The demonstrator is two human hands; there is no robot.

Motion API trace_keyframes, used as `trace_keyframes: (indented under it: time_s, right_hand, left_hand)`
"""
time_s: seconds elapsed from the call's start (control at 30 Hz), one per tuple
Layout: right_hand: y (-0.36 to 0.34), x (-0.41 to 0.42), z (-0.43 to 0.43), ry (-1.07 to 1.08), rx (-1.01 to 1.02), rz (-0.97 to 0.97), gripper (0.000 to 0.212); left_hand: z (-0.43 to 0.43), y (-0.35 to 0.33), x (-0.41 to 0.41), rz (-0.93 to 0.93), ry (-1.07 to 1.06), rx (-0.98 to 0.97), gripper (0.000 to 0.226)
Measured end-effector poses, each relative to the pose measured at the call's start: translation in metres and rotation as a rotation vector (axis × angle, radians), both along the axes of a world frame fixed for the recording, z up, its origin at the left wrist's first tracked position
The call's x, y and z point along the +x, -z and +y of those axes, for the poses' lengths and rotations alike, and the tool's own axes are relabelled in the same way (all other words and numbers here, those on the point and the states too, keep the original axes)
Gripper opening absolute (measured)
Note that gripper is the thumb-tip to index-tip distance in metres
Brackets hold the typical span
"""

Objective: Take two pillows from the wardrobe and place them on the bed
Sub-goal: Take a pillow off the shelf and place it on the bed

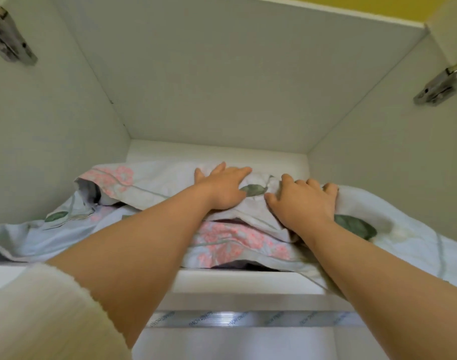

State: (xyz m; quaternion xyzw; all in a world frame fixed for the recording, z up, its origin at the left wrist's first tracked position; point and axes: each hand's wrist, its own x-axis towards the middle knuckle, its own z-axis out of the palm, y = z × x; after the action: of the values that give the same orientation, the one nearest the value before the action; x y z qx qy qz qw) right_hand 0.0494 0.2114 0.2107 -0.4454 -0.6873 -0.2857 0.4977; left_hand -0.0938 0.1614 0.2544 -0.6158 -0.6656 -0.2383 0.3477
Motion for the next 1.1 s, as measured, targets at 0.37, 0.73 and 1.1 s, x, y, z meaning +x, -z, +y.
trace_keyframes:
  time_s: [0.37, 0.73, 1.1]
  right_hand:
    - [0.009, 0.011, -0.003, -0.294, 0.072, -0.164, 0.016]
    - [0.01, 0.051, -0.048, -0.088, 0.123, -0.276, 0.057]
    - [0.007, 0.085, -0.041, -0.39, 0.018, 0.084, 0.016]
  left_hand:
    - [-0.02, 0.021, 0.01, -0.008, 0.04, 0.034, 0.032]
    - [-0.067, 0.05, -0.005, -0.137, 0.23, 0.3, 0.009]
    - [-0.054, 0.062, 0.048, -0.523, 0.381, 0.323, 0.035]
